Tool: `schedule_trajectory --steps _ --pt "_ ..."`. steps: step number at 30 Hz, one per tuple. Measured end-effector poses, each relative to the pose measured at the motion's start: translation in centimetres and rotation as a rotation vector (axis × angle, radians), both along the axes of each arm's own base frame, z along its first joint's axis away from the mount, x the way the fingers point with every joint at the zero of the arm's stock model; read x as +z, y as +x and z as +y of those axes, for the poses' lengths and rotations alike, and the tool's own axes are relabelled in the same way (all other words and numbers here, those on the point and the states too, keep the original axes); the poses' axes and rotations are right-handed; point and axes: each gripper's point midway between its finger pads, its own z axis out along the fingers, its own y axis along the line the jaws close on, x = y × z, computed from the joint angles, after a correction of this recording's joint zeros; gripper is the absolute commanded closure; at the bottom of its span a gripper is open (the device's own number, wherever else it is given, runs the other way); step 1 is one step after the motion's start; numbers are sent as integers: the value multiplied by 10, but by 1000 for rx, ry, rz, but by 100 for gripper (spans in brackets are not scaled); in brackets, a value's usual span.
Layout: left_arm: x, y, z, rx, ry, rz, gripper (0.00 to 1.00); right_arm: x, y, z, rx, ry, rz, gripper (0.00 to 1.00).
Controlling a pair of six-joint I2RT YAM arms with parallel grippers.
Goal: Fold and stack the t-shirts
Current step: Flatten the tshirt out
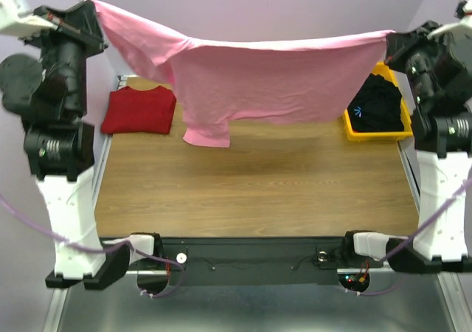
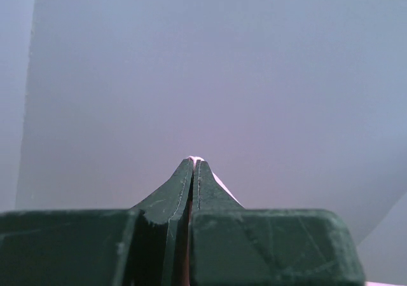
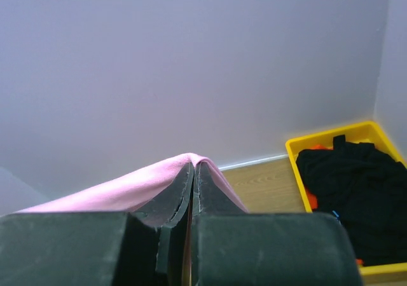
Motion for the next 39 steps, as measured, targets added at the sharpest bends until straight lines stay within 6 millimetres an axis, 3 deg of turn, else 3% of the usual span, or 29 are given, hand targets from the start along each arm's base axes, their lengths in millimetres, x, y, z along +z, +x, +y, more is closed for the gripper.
schedule_trajectory --steps 4,6,10,13,16,19,21,22,26,27,29,31,33,34,36,39 --pt "11 -51 2 9 12 -52 100 12 -50 -1 1 -17 -66 99" --pt "24 -89 2 -2 12 -112 100 23 -78 -1 1 -25 -125 99" --pt "38 -135 4 -17 6 -188 100 39 -125 -1 0 -29 -217 99" --pt "56 -170 12 -4 -5 -269 100 50 -145 -1 5 -32 -272 99" --pt "57 -169 15 16 -5 -277 100 48 -140 1 14 -34 -272 99" --pt "38 -138 12 30 10 -203 100 25 -117 3 24 -32 -203 99" --pt "20 -105 6 28 26 -127 100 0 -90 5 34 -22 -124 99" --pt "7 -81 2 28 37 -75 100 -9 -81 5 37 -19 -95 99" --pt "-59 8 -12 37 77 130 100 -80 -19 9 53 6 111 99" --pt "-91 39 -17 41 93 209 100 -98 -6 10 57 13 159 99" --pt "-136 76 -23 43 114 312 100 -147 25 12 60 25 291 99" --pt "-216 126 -31 41 153 493 100 -198 48 13 60 35 420 99" --pt "-261 146 -35 37 172 587 100 -244 65 13 58 39 533 99" --pt "-303 166 -39 32 190 675 100 -270 74 12 52 40 592 99" --pt "-351 184 -44 23 207 773 100 -308 85 11 42 40 672 99" --pt "-393 202 -50 3 208 848 100 -358 98 11 35 40 774 99"
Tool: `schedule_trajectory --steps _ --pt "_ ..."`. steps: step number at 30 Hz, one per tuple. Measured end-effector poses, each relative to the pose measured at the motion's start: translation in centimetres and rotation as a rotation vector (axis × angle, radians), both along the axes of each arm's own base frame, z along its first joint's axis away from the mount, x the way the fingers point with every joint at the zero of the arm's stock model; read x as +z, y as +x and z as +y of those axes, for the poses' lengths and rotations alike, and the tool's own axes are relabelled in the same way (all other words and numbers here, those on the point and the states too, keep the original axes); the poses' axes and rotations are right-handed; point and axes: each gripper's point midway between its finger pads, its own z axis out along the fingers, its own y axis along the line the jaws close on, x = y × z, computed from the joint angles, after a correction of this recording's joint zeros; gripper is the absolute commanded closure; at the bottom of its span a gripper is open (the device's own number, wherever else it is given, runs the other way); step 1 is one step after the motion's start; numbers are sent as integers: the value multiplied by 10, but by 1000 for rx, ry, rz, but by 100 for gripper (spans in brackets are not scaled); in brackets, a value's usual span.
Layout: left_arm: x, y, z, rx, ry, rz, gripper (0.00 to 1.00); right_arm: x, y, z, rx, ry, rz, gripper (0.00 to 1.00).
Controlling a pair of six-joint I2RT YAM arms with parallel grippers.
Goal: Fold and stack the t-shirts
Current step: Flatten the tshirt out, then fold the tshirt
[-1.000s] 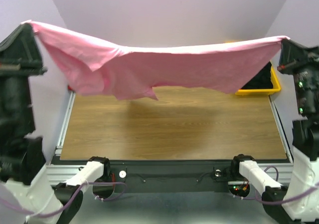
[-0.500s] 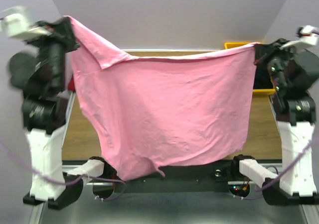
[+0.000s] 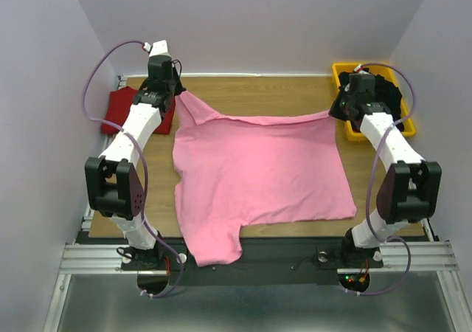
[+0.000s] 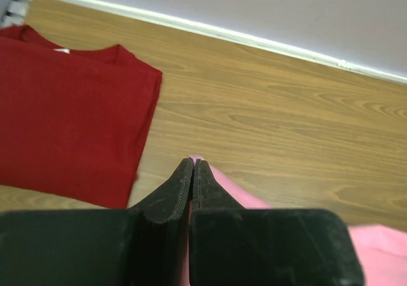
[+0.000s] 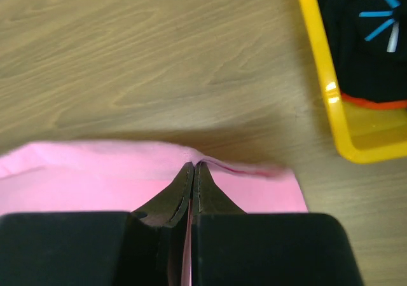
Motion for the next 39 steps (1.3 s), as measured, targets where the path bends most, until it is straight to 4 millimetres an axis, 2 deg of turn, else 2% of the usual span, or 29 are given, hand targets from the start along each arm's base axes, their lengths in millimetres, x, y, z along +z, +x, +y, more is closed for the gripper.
schedule_trajectory --steps 2,4,10,12,15,21,26,29,33,36,39 --pt "-15 11 -5 -6 -15 12 100 -29 12 0 -2 -3 48 99" --pt "-25 19 -8 -8 -37 18 100 -48 19 -1 -3 -5 77 99" --pt "-56 36 -11 -8 -99 55 100 -87 42 -4 -14 -20 128 99" --pt "-66 38 -13 -15 -118 75 100 -93 48 -4 -17 -21 133 99" --pt "-70 38 -15 -21 -146 86 100 -93 54 -8 -25 -20 129 99" --pt "-70 35 -18 -8 -216 103 100 -73 70 -24 -56 -17 67 99" --pt "-52 12 -7 36 -273 104 100 -65 75 -33 -72 -18 45 99" --pt "-31 -10 -1 57 -318 73 100 -65 75 -36 -75 -18 46 99" --pt "-9 -41 -5 44 -405 35 100 -65 74 -36 -66 -14 47 99" --pt "-3 -61 -8 37 -458 24 100 -65 74 -34 -60 -9 48 99" --pt "-11 -79 -9 51 -495 36 100 -66 74 -32 -52 -4 49 99"
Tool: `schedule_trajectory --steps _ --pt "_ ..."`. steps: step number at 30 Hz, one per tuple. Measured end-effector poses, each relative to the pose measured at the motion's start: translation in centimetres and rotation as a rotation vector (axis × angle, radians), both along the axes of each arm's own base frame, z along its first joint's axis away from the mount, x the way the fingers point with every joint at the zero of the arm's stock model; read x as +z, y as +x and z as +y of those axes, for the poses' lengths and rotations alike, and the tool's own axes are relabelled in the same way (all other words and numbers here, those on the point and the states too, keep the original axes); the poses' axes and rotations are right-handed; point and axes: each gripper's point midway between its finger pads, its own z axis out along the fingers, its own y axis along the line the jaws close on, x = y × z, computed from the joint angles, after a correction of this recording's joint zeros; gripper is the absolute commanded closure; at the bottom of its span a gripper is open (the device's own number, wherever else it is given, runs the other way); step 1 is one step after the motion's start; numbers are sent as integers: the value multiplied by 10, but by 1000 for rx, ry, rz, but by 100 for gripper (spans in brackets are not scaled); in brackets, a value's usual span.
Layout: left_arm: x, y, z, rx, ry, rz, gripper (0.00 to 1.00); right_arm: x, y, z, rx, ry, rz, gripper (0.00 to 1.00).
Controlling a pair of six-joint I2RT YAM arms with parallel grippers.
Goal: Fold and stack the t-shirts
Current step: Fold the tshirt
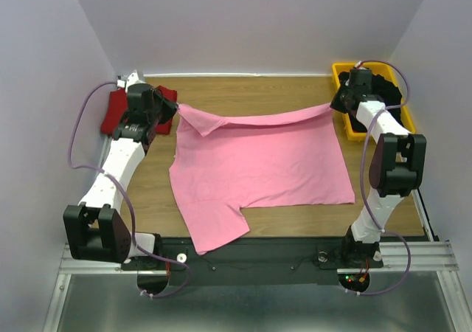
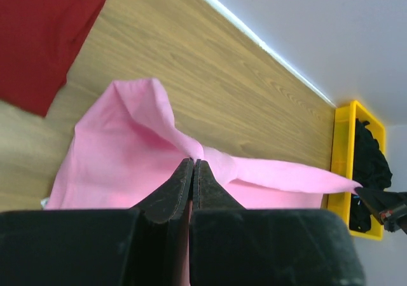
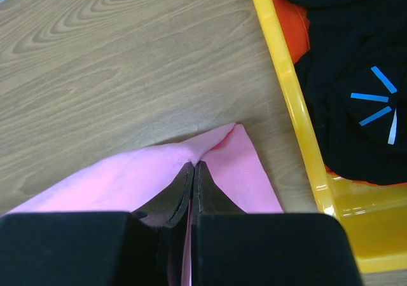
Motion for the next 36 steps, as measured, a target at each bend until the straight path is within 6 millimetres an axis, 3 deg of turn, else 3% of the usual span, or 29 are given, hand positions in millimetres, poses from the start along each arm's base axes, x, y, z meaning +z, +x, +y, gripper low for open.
schedule_trajectory --steps 9,16,20,25,30,34,36 --pt "-53 -44 1 51 -92 114 100 4 -8 1 2 2 12 99" --pt "-61 -66 2 84 -152 126 100 10 -23 -2 -12 10 22 99" --pt "-69 -77 2 99 -182 132 100 -3 -35 -3 -31 28 61 99" --pt "-110 -94 -1 117 -225 227 99 -33 -57 -3 -58 54 150 99" --pt "-137 -109 -6 127 -275 300 98 -40 -64 -6 -77 59 181 99" --pt "-150 -118 -6 138 -297 320 91 -43 -64 -7 -87 62 186 99" --pt "-157 -123 -6 144 -299 334 82 -51 -65 -7 -90 64 204 99"
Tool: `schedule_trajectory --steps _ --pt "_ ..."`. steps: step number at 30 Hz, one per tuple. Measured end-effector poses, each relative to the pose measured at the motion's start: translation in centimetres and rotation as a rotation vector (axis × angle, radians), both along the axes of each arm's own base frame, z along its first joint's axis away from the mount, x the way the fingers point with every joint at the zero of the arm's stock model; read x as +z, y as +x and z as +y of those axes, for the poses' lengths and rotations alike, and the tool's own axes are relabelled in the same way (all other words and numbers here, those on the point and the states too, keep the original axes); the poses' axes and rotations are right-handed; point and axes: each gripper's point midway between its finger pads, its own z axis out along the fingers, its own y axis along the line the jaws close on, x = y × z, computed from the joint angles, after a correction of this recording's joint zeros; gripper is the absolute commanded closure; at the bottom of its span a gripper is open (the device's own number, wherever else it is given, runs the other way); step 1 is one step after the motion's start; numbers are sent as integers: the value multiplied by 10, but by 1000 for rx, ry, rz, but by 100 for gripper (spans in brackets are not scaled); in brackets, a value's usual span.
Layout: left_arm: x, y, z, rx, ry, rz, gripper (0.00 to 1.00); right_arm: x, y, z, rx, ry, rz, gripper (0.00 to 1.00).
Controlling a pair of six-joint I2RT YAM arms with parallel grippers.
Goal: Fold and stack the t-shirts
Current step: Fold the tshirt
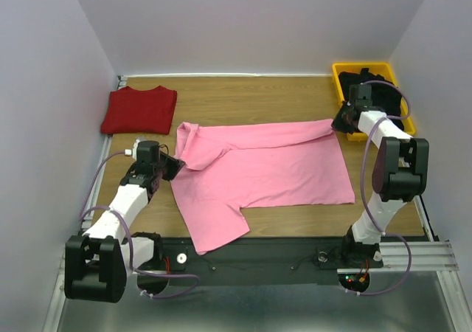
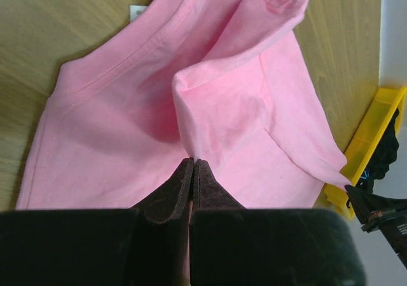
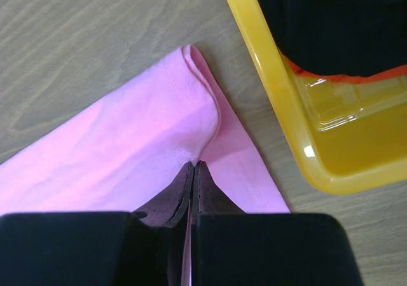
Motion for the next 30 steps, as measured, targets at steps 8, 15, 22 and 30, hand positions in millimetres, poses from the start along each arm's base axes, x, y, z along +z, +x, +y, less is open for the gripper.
schedule_trajectory --steps 8,15,22,30 --pt "-10 -4 6 -1 45 10 27 -21 -2 0 -5 3 49 99" --pt "27 30 17 -73 218 -55 18 -24 -2 0 -5 4 55 99" --pt "46 100 8 -211 392 -82 26 -27 -3 2 2 15 62 99" --pt "-2 140 1 -290 449 36 39 -27 -3 3 6 20 62 99"
